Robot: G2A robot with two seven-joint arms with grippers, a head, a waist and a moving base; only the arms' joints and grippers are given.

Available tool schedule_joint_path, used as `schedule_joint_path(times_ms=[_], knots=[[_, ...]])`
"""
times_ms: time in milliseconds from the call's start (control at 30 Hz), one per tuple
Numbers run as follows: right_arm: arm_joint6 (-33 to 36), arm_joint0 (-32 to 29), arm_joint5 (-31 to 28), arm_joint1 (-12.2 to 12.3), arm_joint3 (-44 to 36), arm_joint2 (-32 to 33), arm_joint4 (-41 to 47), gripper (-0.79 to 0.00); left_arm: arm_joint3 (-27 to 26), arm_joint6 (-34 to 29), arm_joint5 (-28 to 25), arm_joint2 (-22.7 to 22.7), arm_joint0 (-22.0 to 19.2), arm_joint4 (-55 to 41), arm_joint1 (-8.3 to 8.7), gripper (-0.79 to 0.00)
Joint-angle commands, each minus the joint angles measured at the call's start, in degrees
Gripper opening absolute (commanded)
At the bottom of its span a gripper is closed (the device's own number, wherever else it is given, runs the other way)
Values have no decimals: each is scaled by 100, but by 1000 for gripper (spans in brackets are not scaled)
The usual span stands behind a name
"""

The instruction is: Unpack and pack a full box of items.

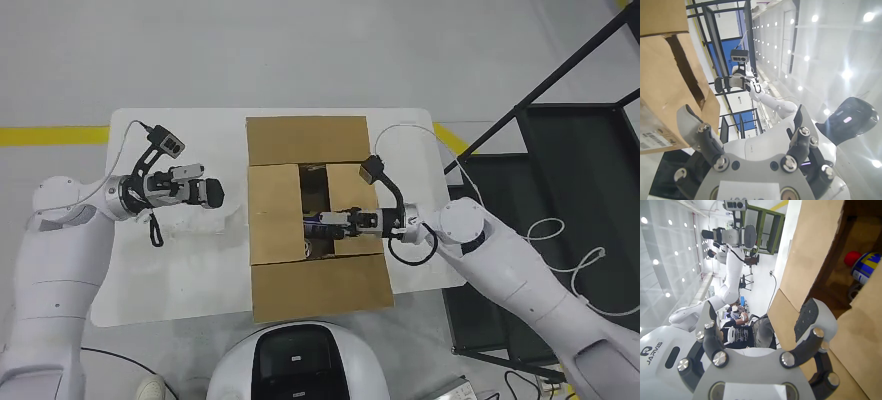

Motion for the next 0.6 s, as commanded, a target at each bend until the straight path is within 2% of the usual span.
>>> schedule_joint_path(times_ms=[0,267,400,567], knots=[[48,244,-19,-181,242,-337,125,0,89,1,-59,28,-88,-46,37,0],[311,848,-27,-708,1038,-1135,-95,0,310,32,-252,-88,-214,-381,121,0],[176,994,106,-866,1249,-1348,-596,0,318,83,-267,-61,-239,-441,116,0],[121,1047,50,-1003,1256,-1399,-664,0,197,95,-296,12,-269,-451,107,0]])
